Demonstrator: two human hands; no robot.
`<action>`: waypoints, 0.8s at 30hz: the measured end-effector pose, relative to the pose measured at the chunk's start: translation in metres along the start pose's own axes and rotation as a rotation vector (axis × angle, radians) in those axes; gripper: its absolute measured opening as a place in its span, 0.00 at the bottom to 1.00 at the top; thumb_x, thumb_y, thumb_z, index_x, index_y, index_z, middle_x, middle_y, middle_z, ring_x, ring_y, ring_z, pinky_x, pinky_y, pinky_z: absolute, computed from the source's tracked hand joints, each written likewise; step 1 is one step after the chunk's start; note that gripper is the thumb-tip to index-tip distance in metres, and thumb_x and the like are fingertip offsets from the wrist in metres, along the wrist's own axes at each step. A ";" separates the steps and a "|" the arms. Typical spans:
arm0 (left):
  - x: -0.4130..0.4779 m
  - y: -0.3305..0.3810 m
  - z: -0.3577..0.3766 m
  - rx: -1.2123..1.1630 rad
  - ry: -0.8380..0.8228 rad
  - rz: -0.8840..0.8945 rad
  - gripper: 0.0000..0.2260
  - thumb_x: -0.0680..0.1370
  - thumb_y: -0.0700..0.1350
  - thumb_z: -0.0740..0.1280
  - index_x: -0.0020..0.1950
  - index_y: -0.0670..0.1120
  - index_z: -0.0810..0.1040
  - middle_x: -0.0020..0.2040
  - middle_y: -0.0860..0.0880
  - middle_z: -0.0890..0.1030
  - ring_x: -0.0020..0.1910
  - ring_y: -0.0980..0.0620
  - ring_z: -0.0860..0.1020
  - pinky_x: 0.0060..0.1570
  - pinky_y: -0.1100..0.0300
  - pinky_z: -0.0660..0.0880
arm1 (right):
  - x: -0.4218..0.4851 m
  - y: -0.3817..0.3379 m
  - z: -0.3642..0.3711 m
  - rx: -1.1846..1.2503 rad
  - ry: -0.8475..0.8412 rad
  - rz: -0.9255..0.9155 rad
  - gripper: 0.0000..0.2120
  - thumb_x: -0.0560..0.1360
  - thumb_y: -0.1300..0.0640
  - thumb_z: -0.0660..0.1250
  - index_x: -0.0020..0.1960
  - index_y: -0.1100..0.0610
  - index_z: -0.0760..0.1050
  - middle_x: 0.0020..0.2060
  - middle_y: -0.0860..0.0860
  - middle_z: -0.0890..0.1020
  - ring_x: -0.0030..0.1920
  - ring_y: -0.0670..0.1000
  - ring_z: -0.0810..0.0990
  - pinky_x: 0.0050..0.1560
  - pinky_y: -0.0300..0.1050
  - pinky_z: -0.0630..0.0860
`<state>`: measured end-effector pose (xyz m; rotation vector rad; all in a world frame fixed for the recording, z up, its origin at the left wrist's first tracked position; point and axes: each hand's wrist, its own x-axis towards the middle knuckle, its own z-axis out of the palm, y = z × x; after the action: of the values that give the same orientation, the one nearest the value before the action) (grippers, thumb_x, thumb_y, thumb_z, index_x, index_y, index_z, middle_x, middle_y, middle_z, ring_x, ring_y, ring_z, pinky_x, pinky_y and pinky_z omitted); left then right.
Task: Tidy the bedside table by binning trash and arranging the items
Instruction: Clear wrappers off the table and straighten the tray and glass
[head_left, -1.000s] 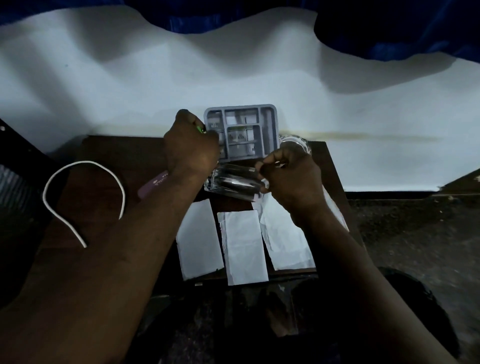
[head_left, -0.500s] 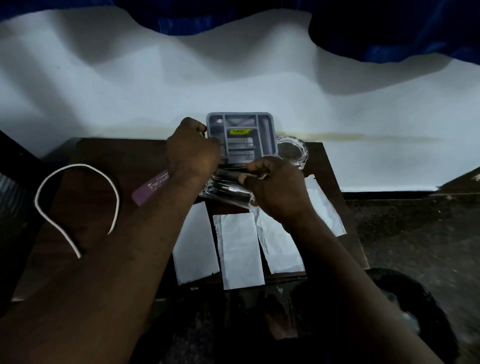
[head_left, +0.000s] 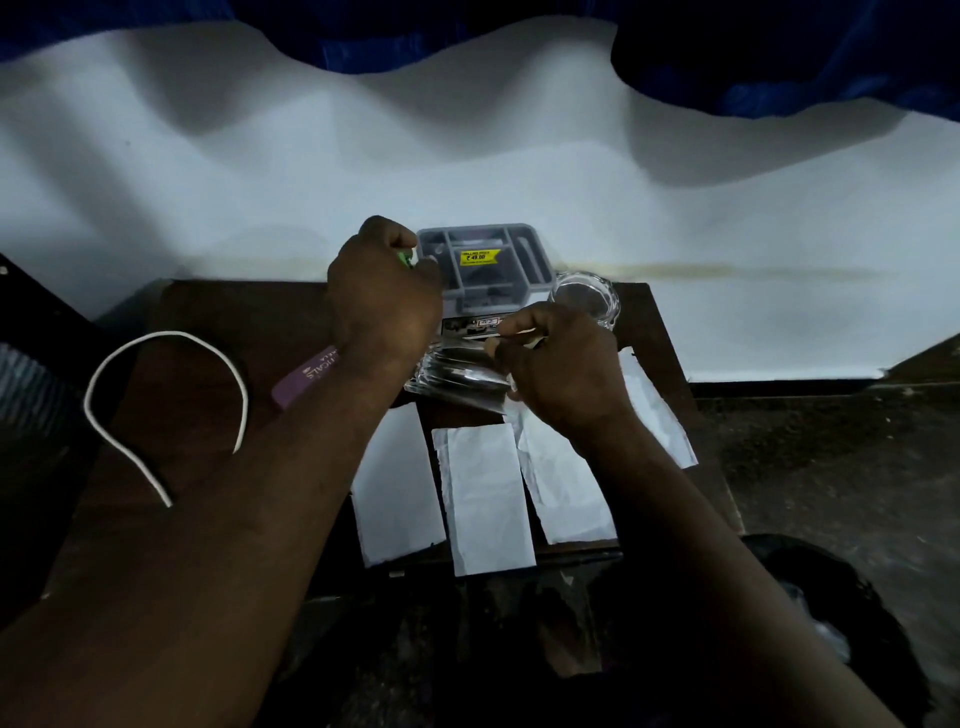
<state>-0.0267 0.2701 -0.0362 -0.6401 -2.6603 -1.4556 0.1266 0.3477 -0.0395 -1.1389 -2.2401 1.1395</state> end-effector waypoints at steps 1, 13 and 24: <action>-0.001 0.001 -0.001 0.012 0.001 0.020 0.09 0.75 0.47 0.72 0.55 0.49 0.81 0.53 0.51 0.84 0.52 0.50 0.81 0.48 0.62 0.72 | 0.000 -0.001 0.000 0.000 0.010 -0.005 0.05 0.74 0.53 0.78 0.47 0.53 0.85 0.41 0.45 0.87 0.37 0.44 0.85 0.43 0.42 0.82; -0.017 0.017 -0.017 -0.110 -0.146 0.073 0.10 0.78 0.52 0.69 0.40 0.49 0.80 0.35 0.53 0.80 0.38 0.47 0.79 0.41 0.53 0.76 | -0.008 -0.029 0.006 0.220 0.079 0.056 0.33 0.75 0.32 0.70 0.33 0.64 0.77 0.25 0.55 0.78 0.27 0.50 0.75 0.36 0.48 0.74; -0.050 0.028 -0.010 -0.516 -0.246 -0.096 0.10 0.76 0.40 0.64 0.38 0.53 0.78 0.36 0.58 0.80 0.38 0.57 0.77 0.43 0.58 0.75 | -0.028 -0.048 0.027 0.861 -0.077 0.453 0.10 0.85 0.62 0.57 0.48 0.56 0.75 0.38 0.49 0.77 0.35 0.46 0.75 0.29 0.36 0.76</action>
<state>0.0282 0.2591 -0.0198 -0.7700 -2.5065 -2.2575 0.1028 0.2952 -0.0167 -1.2120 -1.2603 2.0602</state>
